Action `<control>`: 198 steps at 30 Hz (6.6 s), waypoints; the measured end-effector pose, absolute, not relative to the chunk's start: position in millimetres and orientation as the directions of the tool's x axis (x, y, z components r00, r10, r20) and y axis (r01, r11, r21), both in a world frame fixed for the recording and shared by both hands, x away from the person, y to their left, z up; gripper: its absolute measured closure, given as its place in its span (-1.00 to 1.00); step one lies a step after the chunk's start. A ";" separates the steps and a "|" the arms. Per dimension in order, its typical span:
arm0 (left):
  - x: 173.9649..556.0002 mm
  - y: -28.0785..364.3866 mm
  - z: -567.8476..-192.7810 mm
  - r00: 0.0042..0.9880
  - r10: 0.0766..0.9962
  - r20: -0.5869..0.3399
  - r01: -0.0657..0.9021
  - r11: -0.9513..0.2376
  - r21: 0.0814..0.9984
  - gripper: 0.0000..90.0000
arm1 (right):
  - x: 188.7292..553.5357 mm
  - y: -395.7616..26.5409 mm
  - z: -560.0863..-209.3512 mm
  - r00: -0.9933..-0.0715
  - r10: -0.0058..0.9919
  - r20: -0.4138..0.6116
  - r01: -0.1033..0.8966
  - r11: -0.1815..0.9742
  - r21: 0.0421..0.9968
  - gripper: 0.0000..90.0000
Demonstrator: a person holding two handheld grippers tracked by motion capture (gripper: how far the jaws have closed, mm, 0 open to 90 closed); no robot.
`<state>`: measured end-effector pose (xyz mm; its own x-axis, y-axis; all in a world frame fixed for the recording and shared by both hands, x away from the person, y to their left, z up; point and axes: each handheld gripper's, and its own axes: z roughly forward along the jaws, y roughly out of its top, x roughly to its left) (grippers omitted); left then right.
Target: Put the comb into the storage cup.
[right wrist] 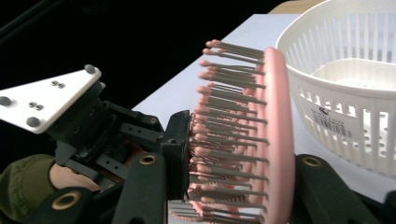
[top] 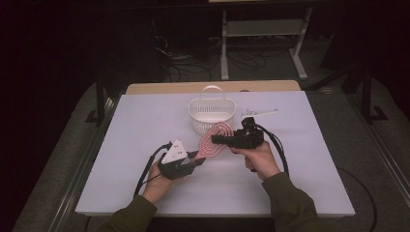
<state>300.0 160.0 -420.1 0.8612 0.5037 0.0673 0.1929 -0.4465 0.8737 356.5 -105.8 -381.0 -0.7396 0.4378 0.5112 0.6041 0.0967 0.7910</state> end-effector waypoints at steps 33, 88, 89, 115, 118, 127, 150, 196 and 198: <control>305.6 164.9 -419.5 0.864 0.503 -0.003 0.247 -0.420 0.873 0.22 | 353.5 -110.6 -376.5 -0.749 0.427 0.507 0.589 0.078 0.804 0.41; 281.4 255.7 -431.5 0.875 0.477 -0.082 0.327 -0.458 0.827 -1.00 | 354.3 -123.7 -372.4 -0.736 0.465 0.491 0.576 0.049 0.816 0.41; 280.3 256.8 -431.8 0.874 0.480 -0.081 0.328 -0.458 0.826 -1.00 | 354.3 -124.0 -372.2 -0.736 0.465 0.491 0.576 0.049 0.816 0.41; 281.0 257.9 -436.8 0.863 0.499 -0.078 0.347 -0.473 0.810 -0.99 | 356.9 -134.9 -365.6 -0.728 0.476 0.493 0.564 0.007 0.826 0.41; 280.8 257.5 -436.9 0.864 0.498 -0.076 0.345 -0.475 0.809 -0.99 | 358.0 -136.8 -362.4 -0.727 0.480 0.491 0.560 0.000 0.828 0.41; 281.0 257.8 -437.3 0.862 0.501 -0.075 0.344 -0.471 0.812 -0.99 | 363.7 -139.9 -350.2 -0.731 0.489 0.476 0.541 -0.009 0.841 0.41; 280.3 258.2 -437.3 0.856 0.511 -0.078 0.350 -0.461 0.815 -0.99 | 377.6 -144.6 -319.0 -0.739 0.508 0.444 0.497 -0.033 0.867 0.41; 280.1 256.8 -438.2 0.860 0.505 -0.068 0.345 -0.479 0.807 -1.00 | 411.2 -171.0 -288.2 -0.667 0.607 0.432 0.455 -0.127 0.882 0.41; 280.0 256.6 -438.5 0.861 0.504 -0.069 0.346 -0.481 0.806 -1.00 | 413.3 -171.3 -289.9 -0.660 0.615 0.432 0.454 -0.131 0.881 0.41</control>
